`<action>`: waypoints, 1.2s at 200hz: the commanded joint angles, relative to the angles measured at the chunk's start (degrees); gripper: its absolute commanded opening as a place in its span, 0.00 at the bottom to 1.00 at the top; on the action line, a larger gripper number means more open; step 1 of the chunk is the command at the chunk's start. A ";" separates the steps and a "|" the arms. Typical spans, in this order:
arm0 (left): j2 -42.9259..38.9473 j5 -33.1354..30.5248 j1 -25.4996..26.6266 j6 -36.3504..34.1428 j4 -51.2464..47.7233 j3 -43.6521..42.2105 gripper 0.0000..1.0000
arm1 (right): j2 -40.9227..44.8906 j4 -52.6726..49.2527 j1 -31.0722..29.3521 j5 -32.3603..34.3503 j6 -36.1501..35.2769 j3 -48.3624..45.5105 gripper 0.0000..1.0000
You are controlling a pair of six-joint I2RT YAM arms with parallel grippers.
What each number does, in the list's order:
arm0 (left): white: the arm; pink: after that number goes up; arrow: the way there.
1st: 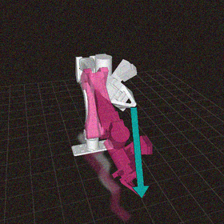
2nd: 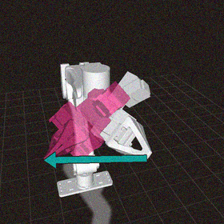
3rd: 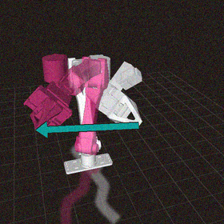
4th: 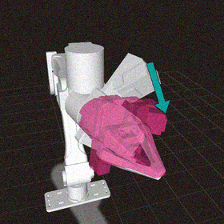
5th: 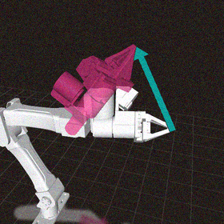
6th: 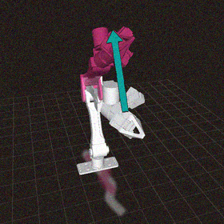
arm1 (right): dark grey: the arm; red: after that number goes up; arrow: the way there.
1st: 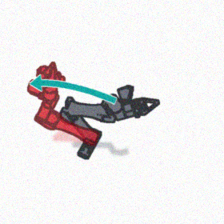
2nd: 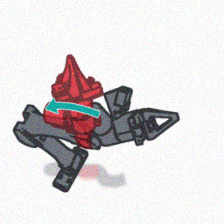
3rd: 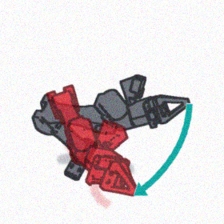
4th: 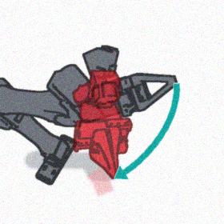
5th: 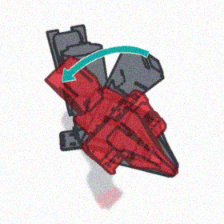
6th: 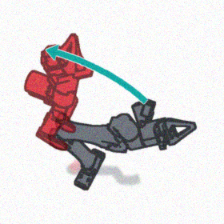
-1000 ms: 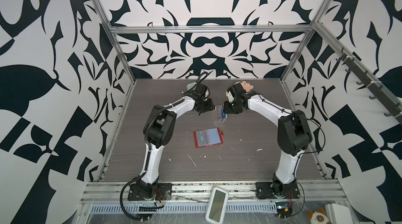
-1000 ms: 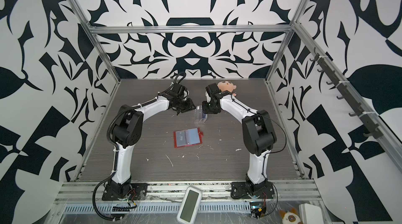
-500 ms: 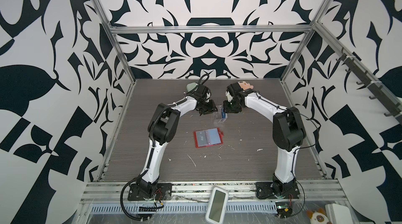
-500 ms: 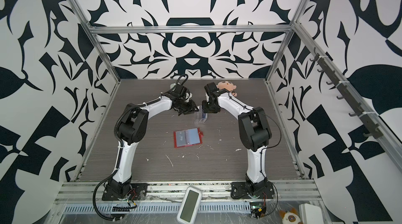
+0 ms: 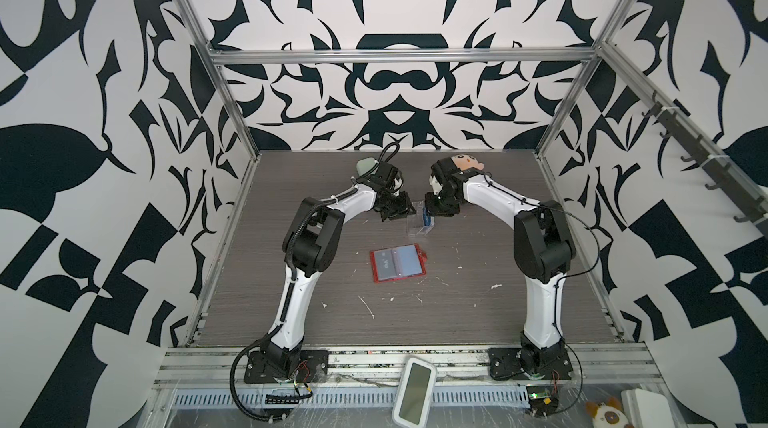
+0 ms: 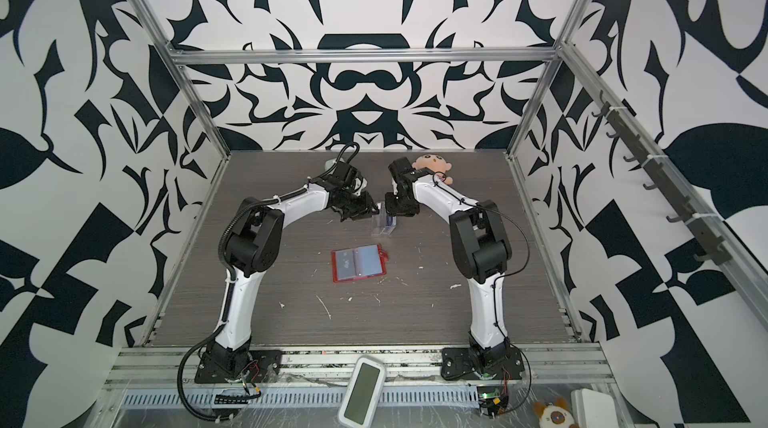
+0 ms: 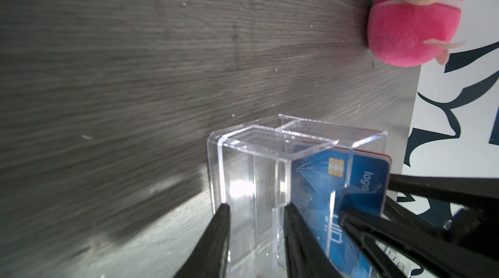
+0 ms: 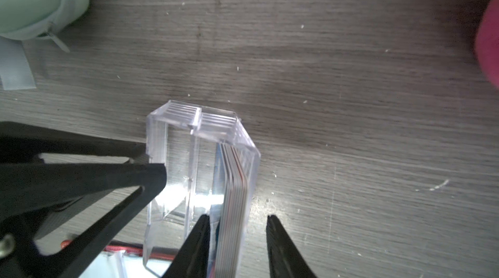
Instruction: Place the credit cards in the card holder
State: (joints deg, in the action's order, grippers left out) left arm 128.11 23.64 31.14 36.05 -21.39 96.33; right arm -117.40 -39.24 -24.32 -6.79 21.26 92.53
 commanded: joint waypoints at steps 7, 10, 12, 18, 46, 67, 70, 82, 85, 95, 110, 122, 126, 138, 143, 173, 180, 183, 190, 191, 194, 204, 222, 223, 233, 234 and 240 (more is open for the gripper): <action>1.65 0.39 0.05 1.13 -1.73 -1.32 0.35 | 0.01 -1.51 0.26 -0.47 0.51 2.48 0.40; 1.57 0.25 0.05 1.27 -1.65 -1.50 0.35 | -0.06 -1.58 0.24 -0.44 0.50 2.51 0.40; 1.56 0.20 0.06 1.34 -1.60 -1.63 0.35 | -0.09 -1.61 0.28 -0.45 0.47 2.49 0.40; 1.53 0.17 0.06 1.55 -1.40 -1.99 0.34 | -0.19 -1.65 0.26 -0.38 0.40 2.63 0.39; 1.61 0.06 0.07 2.04 -1.09 -2.86 0.33 | -0.54 -2.36 0.28 0.24 0.42 2.92 0.39; 1.69 -0.37 0.07 2.37 -1.22 -3.25 0.32 | -0.63 -3.22 0.22 1.06 0.36 3.47 0.38; 1.85 -0.42 0.07 2.43 -1.25 -3.33 0.32 | -0.63 -3.35 0.25 1.20 0.36 3.52 0.38; 1.79 -0.67 0.07 2.69 -1.23 -3.64 0.32 | -0.63 -4.08 0.26 1.88 0.15 3.87 0.38; 1.79 -0.83 0.07 2.75 -1.20 -3.73 0.32 | -0.63 -4.23 0.23 2.13 0.16 3.96 0.38; 1.79 -1.21 0.07 2.96 -1.29 -3.97 0.32 | -0.72 -4.69 0.26 2.73 0.02 4.30 0.38; 1.94 -1.44 0.07 3.14 -1.29 -4.32 0.32 | -0.90 -5.64 0.10 3.38 -0.27 4.77 0.37; 2.05 -1.50 0.08 3.32 -1.29 -4.41 0.32 | -0.96 -6.30 0.06 4.04 -0.46 5.09 0.37; 2.05 -1.56 0.08 3.39 -1.33 -4.44 0.32 | -0.90 -6.47 0.04 4.26 -0.56 5.20 0.37; 2.05 -1.59 0.12 3.41 -1.33 -4.63 0.32 | -0.90 -7.02 0.02 4.76 -0.76 5.38 0.36; 2.03 -1.69 0.10 3.41 -1.29 -4.75 0.32 | -0.81 -7.12 -0.03 4.85 -0.86 5.37 0.36; 2.16 -1.93 0.12 3.50 -1.38 -4.83 0.32 | -0.73 -7.94 -0.11 5.13 -1.30 5.63 0.35; 2.14 -2.00 0.12 3.57 -1.39 -4.84 0.32 | -0.59 -8.12 -0.12 5.44 -1.38 5.65 0.34; 2.15 -2.06 0.11 3.58 -1.41 -4.92 0.32 | -0.51 -8.13 -0.12 5.53 -1.39 5.71 0.34; 2.22 -2.02 0.11 3.66 -1.38 -4.93 0.32 | -0.31 -8.30 -0.20 5.80 -1.48 5.72 0.33; 2.23 -2.02 0.13 3.67 -1.42 -4.93 0.32 | -0.29 -8.35 -0.20 5.86 -1.48 5.73 0.33; 2.23 -2.02 0.15 3.67 -1.43 -4.86 0.32 | -0.22 -8.39 -0.21 5.97 -1.51 5.75 0.33; 2.31 -2.17 0.13 3.83 -1.42 -4.88 0.32 | 0.06 -8.56 -0.29 6.32 -1.57 5.90 0.33; 2.49 -2.34 0.15 3.94 -1.38 -4.90 0.32 | 0.33 -9.08 -0.37 6.78 -1.72 6.53 0.33; 2.49 -2.36 0.11 3.94 -1.42 -4.91 0.32 | 0.29 -9.13 -0.38 6.78 -1.73 6.53 0.32; 2.58 -2.37 0.15 4.02 -1.38 -5.08 0.31 | 0.18 -9.56 -0.51 6.85 -1.86 6.91 0.32; 2.58 -2.41 0.15 4.02 -1.38 -5.05 0.31 | 0.17 -9.59 -0.49 6.86 -1.85 6.98 0.32; 2.66 -2.37 0.15 4.11 -1.40 -5.02 0.31 | 0.16 -9.84 -0.47 7.09 -1.91 7.13 0.32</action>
State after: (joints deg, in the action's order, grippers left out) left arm 128.09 24.49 31.18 39.42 -18.59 94.08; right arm -119.07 -45.04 -24.93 -3.14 20.40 97.08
